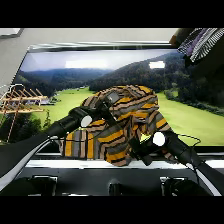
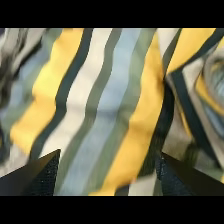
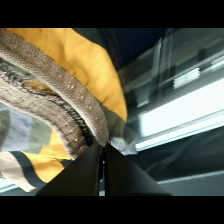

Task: Fold the clothes and pants, and hang the long-sleeved shirts on hangers.

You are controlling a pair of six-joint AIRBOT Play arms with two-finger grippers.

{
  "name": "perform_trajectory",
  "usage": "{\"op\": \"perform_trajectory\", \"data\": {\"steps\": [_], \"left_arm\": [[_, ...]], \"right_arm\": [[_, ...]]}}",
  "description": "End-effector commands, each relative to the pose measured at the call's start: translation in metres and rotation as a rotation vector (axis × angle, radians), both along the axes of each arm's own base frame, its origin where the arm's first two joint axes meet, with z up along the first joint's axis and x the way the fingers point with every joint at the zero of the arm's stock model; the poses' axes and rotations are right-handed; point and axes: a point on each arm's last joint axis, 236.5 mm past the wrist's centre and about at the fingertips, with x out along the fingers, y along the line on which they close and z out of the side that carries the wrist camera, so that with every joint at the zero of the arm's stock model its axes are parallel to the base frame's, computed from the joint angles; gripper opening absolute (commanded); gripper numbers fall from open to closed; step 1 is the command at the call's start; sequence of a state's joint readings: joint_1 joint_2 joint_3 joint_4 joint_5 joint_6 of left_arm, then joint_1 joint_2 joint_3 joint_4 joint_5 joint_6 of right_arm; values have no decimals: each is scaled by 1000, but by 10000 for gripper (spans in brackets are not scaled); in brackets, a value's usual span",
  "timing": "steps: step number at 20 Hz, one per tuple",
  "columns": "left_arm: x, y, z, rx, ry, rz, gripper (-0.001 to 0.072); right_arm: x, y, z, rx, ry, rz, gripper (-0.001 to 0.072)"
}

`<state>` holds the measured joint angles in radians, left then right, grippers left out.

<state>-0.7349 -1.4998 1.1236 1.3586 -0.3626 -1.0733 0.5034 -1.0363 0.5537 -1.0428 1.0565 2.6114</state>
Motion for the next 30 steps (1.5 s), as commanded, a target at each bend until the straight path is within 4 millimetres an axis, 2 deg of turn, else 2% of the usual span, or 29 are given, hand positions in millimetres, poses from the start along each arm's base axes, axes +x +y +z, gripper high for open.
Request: {"op": "perform_trajectory", "data": {"steps": [1, 5, 10, 14, 16, 20, 25, 30], "left_arm": [[5, -31, 0, 16, -105, -94, 680], [14, -48, 1, -31, -68, -75, 678], [-20, -41, -23, 75, 66, -169, 678], [-40, -61, -15, 5, 80, -273, 679], [-51, -63, -17, 22, 85, -342, 679], [-44, -64, -13, 10, 55, -326, 679], [-20, -68, -2, -26, -34, -261, 679], [-29, -78, -15, -46, 10, -257, 679]], "right_arm": [[-8, -6, 2, -16, 5, 52, 28], [-7, -8, 1, -22, -5, 58, 28], [-6, -11, 0, -34, -17, 76, 28], [-6, -11, 0, -32, -24, 94, 28], [-5, -11, 0, -32, -29, 93, 28], [-4, -11, 0, -30, -34, 98, 28], [-4, -11, 0, -29, -37, 104, 28], [-4, -11, 0, -29, -39, 107, 28]]}}
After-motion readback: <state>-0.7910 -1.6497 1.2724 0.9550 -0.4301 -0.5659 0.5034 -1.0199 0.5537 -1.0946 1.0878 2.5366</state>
